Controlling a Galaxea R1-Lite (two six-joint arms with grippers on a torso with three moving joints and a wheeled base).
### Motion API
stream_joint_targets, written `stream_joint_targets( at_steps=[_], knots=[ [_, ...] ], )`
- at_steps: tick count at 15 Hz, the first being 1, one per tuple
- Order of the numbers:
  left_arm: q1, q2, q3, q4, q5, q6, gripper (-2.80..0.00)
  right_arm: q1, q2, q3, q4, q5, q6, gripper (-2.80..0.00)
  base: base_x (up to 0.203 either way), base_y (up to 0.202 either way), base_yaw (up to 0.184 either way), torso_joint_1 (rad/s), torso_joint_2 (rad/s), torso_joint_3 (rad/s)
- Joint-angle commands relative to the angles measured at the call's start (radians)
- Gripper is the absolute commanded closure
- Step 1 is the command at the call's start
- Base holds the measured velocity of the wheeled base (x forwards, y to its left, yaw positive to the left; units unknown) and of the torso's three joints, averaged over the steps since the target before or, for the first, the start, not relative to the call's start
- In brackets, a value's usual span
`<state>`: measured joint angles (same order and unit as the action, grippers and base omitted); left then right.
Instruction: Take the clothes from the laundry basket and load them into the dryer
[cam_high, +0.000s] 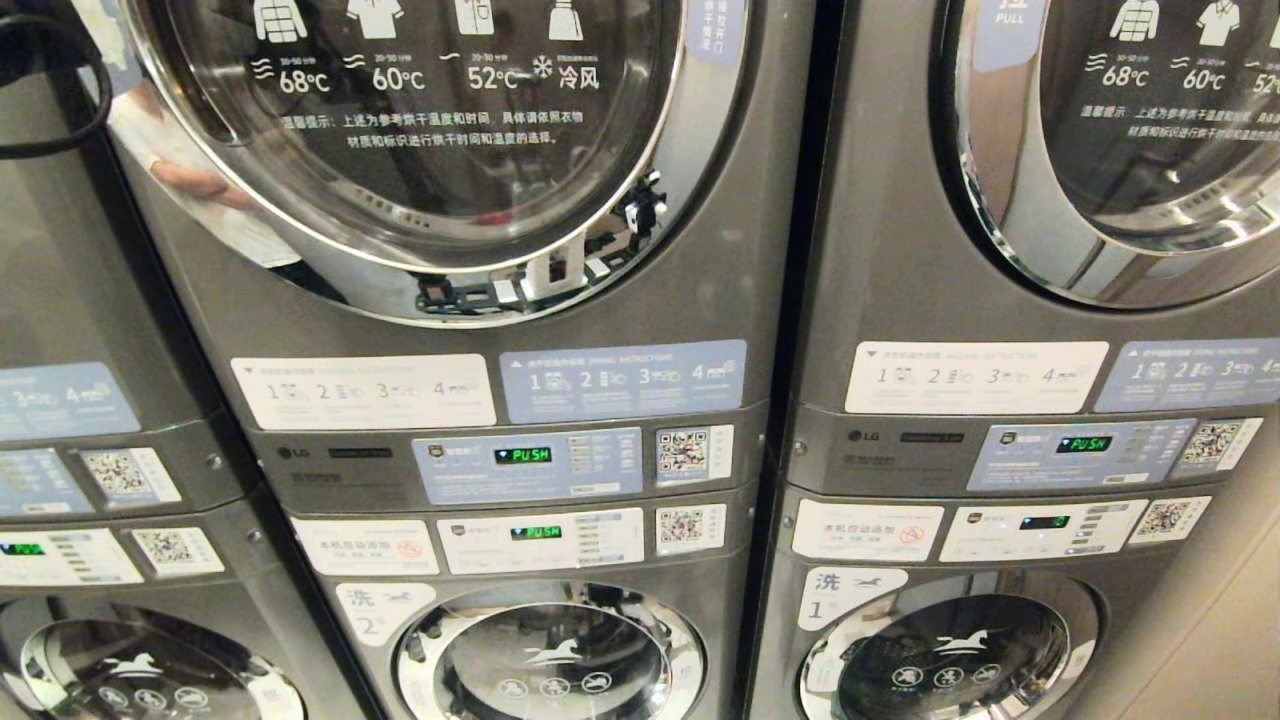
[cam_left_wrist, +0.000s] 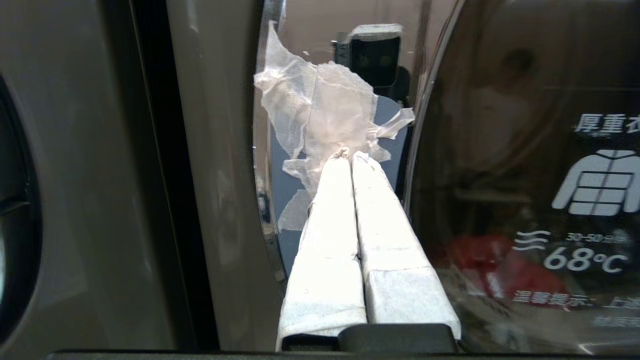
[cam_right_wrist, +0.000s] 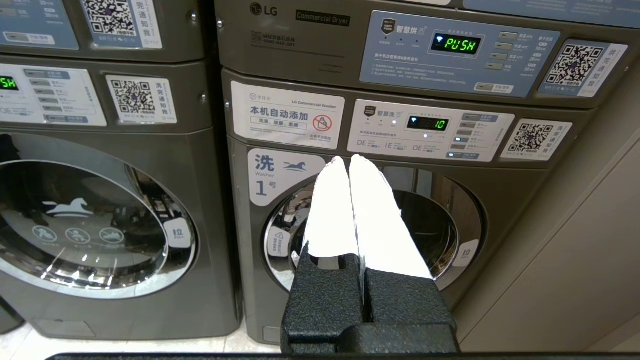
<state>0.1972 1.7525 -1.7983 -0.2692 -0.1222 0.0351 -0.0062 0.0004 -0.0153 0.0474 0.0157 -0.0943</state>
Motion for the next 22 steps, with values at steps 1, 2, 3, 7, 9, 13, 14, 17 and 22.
stream_joint_targets(
  at_steps=[1, 2, 3, 7, 9, 13, 14, 17, 22],
  knots=[
    [0.001, 0.037, -0.015, -0.01, 0.009, 0.01, 0.0, 0.0, -0.002, 0.0, 0.0, 0.0, -0.001, 0.0, 0.0, 0.0, 0.0, 0.0, 0.0, 0.0],
    [-0.001, 0.057, -0.026, -0.037, 0.011, 0.018, 0.0, 0.0, -0.002, 0.0, 0.0, 0.0, -0.001, 0.0, 0.0, 0.0, 0.0, 0.0, 0.0, 0.0],
    [-0.003, 0.079, -0.038, -0.075, 0.013, 0.02, 0.0, 0.0, -0.002, 0.0, 0.0, 0.001, -0.001, 0.0, 0.0, 0.0, 0.0, 0.0, 0.0, 0.0],
    [-0.004, 0.183, -0.131, -0.17, 0.014, 0.026, 0.0, 0.0, -0.002, 0.0, 0.0, 0.001, -0.001, 0.0, 0.0, 0.0, 0.0, 0.0, 0.0, 0.0],
    [-0.01, 0.196, -0.13, -0.173, 0.013, 0.026, 0.0, 0.0, -0.002, 0.0, 0.0, 0.0, -0.001, 0.0, 0.0, 0.0, 0.0, 0.0, 0.0, 0.0],
    [-0.023, 0.215, -0.13, -0.174, 0.013, 0.025, 0.0, 0.0, -0.002, 0.0, -0.001, 0.001, -0.001, 0.0, 0.0, 0.0, 0.0, 0.0, 0.0, 0.0],
    [-0.03, 0.221, -0.13, -0.174, 0.012, 0.023, 0.0, 0.0, -0.002, 0.0, 0.0, 0.0, -0.001, 0.0, 0.0, 0.0, 0.0, 0.0, 0.0, 0.0],
    [-0.056, 0.232, -0.13, -0.174, 0.012, 0.022, 0.0, 0.0, -0.002, 0.001, -0.001, 0.0, -0.001, 0.0, 0.0, 0.0, 0.0, 0.0, 0.0, 0.0],
    [-0.076, 0.262, -0.131, -0.174, 0.012, 0.025, 0.0, 0.0, -0.002, 0.001, -0.001, 0.0, -0.001, 0.0, 0.0, 0.0, 0.0, 0.0, 0.0, 0.0]
  ],
)
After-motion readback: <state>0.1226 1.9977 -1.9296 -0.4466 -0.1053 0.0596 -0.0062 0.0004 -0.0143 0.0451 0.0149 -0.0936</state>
